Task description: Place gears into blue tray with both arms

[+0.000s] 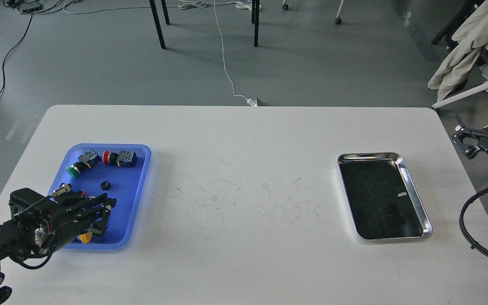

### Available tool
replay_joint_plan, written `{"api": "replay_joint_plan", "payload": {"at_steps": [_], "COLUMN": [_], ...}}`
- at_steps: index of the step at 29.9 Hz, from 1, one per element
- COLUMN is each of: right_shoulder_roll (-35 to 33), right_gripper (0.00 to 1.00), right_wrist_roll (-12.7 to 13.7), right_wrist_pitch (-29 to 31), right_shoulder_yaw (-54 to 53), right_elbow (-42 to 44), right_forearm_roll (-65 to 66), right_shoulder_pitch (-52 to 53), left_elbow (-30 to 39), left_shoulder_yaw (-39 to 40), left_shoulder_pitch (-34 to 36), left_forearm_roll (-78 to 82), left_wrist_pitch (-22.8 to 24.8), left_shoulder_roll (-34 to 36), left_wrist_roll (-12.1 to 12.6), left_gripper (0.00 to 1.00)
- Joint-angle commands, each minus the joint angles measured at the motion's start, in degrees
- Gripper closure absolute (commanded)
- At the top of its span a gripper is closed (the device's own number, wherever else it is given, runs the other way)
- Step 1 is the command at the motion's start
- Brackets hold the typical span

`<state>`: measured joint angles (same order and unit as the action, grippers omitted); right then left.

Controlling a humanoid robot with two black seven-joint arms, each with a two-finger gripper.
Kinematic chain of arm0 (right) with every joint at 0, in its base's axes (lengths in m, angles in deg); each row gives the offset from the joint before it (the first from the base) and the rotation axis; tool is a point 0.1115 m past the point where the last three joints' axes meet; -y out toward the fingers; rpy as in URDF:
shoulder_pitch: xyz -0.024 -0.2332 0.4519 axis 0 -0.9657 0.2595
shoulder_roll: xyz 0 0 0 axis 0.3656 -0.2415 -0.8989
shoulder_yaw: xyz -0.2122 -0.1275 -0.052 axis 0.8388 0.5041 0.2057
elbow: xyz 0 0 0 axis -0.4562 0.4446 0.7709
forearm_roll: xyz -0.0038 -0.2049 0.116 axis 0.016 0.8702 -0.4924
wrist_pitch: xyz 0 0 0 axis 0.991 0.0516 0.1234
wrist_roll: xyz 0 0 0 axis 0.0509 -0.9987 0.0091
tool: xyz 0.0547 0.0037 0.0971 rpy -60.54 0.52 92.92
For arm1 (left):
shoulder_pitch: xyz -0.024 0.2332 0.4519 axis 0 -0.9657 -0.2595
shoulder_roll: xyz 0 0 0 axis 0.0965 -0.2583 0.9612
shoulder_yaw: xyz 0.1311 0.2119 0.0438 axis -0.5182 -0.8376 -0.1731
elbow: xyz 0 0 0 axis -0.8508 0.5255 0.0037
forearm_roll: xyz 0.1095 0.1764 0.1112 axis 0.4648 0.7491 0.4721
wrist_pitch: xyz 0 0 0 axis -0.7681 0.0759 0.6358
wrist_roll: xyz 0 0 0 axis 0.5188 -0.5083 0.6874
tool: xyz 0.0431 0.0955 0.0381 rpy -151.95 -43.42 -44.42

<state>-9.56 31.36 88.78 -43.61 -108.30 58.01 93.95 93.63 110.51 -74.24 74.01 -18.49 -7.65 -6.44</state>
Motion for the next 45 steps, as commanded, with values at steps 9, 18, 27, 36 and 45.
{"api": "replay_joint_plan", "payload": {"at_steps": [9,18,27,36,45], "right_shoulder_roll": [0.1,0.0,-0.6,-0.6,-0.6], "right_gripper": [0.05,0.05,0.03,0.03,0.02], "right_wrist_roll": [0.0,0.1,0.5,0.5,0.8], "right_wrist_pitch": [0.0,0.0,0.0,0.0,0.0], "right_shoulder_yaw": [0.3,0.3,0.4,0.4,0.5], "right_elbow": [-0.1,-0.1,-0.9,-8.5,-19.9], "right_forearm_roll": [0.1,0.1,0.3,0.9,3.5], "right_shoulder_pitch": [0.2,0.4,1.5,1.5,1.1], "left_elbow": [-1.6,-0.8,1.3,-9.8,-28.7], "left_shoulder_yaw": [-0.1,1.2,3.9,4.8,14.6], "left_shoulder_pitch": [-0.3,1.2,13.6,26.9,30.8], "left_forearm_roll": [-2.9,-7.2,-29.7,-78.7,-99.7], "left_wrist_pitch": [-2.8,-5.6,-6.7,-4.8,12.0], "left_shoulder_roll": [-0.6,1.1,1.6,-12.3,-24.1], "left_wrist_roll": [-0.4,-1.8,-1.3,-1.1,-1.1], "left_gripper": [0.41,0.05,0.03,0.03,0.03]}}
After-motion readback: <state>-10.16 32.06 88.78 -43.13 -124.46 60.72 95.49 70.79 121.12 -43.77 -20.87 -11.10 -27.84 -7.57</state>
